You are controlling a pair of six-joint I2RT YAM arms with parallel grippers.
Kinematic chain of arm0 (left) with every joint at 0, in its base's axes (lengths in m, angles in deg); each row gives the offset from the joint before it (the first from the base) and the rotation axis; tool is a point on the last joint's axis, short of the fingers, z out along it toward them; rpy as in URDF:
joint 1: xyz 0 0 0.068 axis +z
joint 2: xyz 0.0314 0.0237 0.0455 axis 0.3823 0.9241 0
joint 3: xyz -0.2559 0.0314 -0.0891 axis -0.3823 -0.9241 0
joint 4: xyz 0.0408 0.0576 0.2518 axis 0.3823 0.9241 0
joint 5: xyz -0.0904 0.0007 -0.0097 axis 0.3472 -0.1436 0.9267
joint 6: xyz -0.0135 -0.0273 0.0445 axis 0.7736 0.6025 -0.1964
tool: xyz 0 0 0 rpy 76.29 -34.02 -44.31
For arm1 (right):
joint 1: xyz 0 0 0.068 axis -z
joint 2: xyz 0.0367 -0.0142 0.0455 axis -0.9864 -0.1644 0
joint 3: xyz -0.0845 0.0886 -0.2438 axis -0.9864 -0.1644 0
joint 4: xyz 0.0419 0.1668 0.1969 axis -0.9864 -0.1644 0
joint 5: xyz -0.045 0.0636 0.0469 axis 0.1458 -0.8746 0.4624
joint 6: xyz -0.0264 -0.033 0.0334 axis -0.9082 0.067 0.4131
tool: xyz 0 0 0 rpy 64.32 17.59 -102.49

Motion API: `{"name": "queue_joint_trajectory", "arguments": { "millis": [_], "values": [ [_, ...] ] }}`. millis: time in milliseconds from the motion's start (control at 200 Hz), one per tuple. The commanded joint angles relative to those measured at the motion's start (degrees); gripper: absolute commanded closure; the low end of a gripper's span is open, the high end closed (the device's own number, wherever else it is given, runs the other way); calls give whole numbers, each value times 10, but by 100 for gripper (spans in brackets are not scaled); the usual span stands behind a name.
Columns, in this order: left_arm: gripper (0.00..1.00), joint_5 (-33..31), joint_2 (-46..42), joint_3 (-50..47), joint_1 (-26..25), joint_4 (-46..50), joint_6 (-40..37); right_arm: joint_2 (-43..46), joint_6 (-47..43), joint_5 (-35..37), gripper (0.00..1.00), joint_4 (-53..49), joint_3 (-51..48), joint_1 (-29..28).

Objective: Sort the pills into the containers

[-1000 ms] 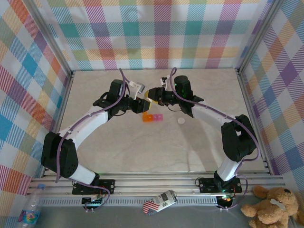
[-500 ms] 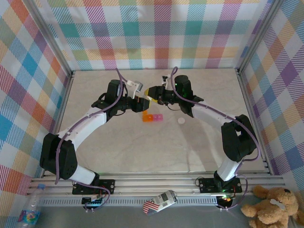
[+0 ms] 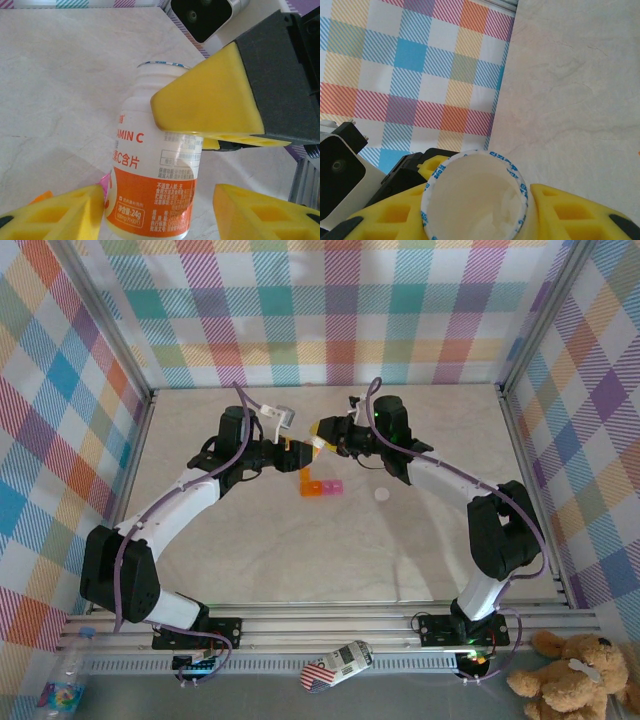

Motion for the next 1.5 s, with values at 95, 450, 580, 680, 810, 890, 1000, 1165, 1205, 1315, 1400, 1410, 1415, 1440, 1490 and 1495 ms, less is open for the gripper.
{"name": "queue_joint_trajectory", "arguments": {
  "millis": [95,450,580,680,810,890,1000,1165,1205,1315,1400,1410,1415,1440,1490,1495],
  "values": [
    [38,16,13,-3,5,-17,9,3,11,-14,76,42,1,1],
    [36,22,32,-1,4,-39,23,2,12,-18,77,43,1,1],
    [38,25,34,3,3,-43,27,-1,15,-19,77,46,1,1],
    [40,28,34,5,2,-45,28,-2,16,-19,77,47,0,0],
    [46,29,34,5,1,-51,31,-2,17,-20,77,48,-1,0],
    [49,30,34,5,0,-56,35,-2,17,-20,77,48,-3,0],
    [46,27,34,8,-1,-60,40,-2,19,-21,77,49,-4,0],
    [46,27,37,13,-2,-61,41,-3,19,-21,77,50,-5,0],
    [48,28,38,14,-3,-61,41,-3,19,-21,77,49,-5,0],
    [59,30,41,15,-4,-61,41,-2,19,-21,78,49,-5,0],
    [72,32,43,16,-5,-61,41,-2,18,-21,77,47,-5,0],
    [73,32,43,17,-5,-60,40,-2,18,-21,77,47,-4,0],
    [73,32,43,17,-5,-60,41,-2,18,-21,77,46,-4,0],
    [77,32,44,18,-5,-59,40,-2,17,-20,77,46,-4,0],
    [82,32,45,19,-5,-57,40,-1,15,-20,76,43,-3,0],
    [82,32,45,19,-5,-57,40,-1,15,-20,76,42,-3,0]
  ]
}}
